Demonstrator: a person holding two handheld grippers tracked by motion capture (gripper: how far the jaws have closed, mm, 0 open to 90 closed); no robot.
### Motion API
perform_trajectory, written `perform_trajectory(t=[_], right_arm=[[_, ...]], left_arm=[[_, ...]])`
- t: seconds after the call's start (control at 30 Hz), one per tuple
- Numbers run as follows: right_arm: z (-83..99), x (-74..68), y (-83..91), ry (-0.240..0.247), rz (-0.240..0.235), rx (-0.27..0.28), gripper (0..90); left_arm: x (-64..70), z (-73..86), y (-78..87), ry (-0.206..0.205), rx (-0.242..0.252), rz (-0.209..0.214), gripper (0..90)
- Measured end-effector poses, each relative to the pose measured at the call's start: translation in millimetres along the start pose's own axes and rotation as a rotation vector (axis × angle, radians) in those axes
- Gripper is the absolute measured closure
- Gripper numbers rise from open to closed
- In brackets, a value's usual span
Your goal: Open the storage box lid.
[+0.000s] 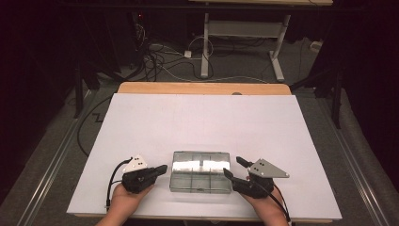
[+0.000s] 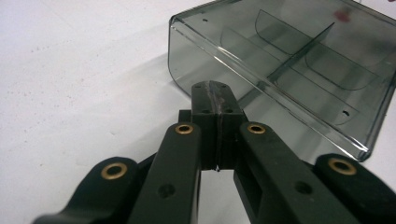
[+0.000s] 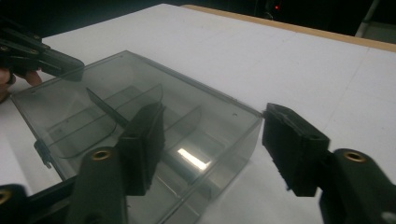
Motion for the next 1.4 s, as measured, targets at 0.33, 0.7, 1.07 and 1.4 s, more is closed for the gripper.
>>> perform_trajectory(t=[0.33,0.7,1.07,1.4], right_arm=[[-4.4,-4.2,-6.8,0.01,-0.037,0.01,72.5],[-10.1,-15.2,-3.5,0.012,-0.092,0.04,90.0],[-12.2,-40.6,-8.3,0.001,-0.179,0.023,90.0],[-8.5,-63.4,-11.2,0.025,-0.243,0.009,90.0]], left_arm=[[3.7,2.7,2.2,-0.029,-0.003,0.029,87.3],[4.7,3.2,2.8,-0.035,-0.001,0.037,87.4],[5.6,3.9,3.3,-0.038,-0.008,0.048,87.5],[6.5,4.4,3.8,-0.051,0.001,0.048,87.6]])
Point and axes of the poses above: each handheld gripper's, and its own axes: y roughly backward along the jaws, z roughly out of its underside, x roughly to its right, the point moved 6 cm from there along -y, roughly forward along the jaws, and after that the axes turned 13 degrees about x, right-handed, at the moved point
